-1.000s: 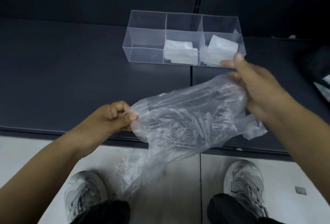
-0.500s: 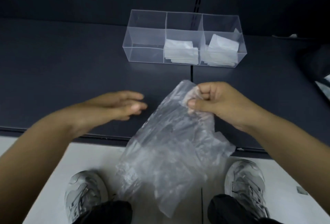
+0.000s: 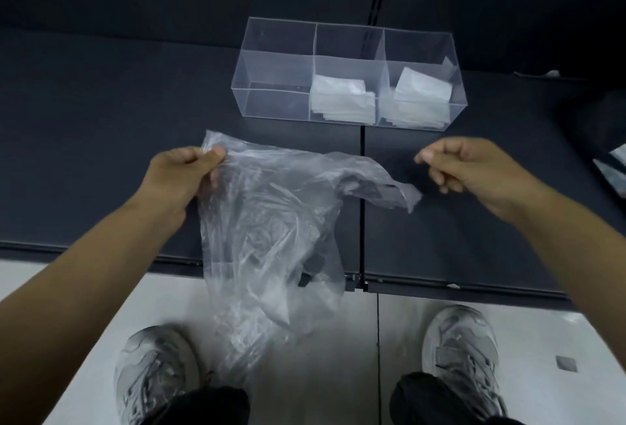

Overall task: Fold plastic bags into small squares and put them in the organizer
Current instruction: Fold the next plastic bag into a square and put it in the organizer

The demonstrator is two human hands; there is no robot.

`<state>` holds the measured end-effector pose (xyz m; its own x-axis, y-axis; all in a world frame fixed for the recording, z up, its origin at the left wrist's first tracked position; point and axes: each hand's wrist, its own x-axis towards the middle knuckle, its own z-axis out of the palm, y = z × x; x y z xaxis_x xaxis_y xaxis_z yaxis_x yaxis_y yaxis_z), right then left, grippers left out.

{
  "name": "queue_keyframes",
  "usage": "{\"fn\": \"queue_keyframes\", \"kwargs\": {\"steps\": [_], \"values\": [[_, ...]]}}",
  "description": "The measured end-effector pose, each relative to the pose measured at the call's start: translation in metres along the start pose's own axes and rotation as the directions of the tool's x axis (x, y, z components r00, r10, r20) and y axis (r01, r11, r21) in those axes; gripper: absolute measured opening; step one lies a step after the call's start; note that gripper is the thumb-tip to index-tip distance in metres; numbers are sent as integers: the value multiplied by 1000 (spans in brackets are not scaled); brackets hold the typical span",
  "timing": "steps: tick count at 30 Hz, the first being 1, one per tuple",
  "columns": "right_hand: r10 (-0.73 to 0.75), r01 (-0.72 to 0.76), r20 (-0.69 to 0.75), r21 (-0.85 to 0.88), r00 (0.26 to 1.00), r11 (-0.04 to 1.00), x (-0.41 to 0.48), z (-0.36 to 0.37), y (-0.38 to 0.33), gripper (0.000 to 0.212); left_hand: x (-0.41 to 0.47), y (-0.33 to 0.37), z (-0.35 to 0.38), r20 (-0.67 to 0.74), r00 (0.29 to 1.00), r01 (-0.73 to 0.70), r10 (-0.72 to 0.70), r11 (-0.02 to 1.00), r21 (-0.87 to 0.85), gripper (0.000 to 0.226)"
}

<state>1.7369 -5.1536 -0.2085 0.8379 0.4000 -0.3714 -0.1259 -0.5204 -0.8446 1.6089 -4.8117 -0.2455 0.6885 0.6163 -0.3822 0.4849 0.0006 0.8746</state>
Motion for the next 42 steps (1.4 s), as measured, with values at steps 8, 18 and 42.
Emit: {"fn": "queue_keyframes", "kwargs": {"steps": [8, 18, 42], "values": [[36, 9, 249, -179, 968, 984, -3, 42, 7, 50, 6, -13, -3, -27, 999, -39, 38, 999, -27, 22], [107, -139, 198, 156, 974, 978, -7, 22, 9, 13, 7, -15, -8, -42, 999, -31, 28, 997, -72, 27], [-196, 224, -517, -8, 833, 975, 18, 14, -3, 41, 6, 0, 13, -75, 997, -28, 21, 995, -97, 23]]}}
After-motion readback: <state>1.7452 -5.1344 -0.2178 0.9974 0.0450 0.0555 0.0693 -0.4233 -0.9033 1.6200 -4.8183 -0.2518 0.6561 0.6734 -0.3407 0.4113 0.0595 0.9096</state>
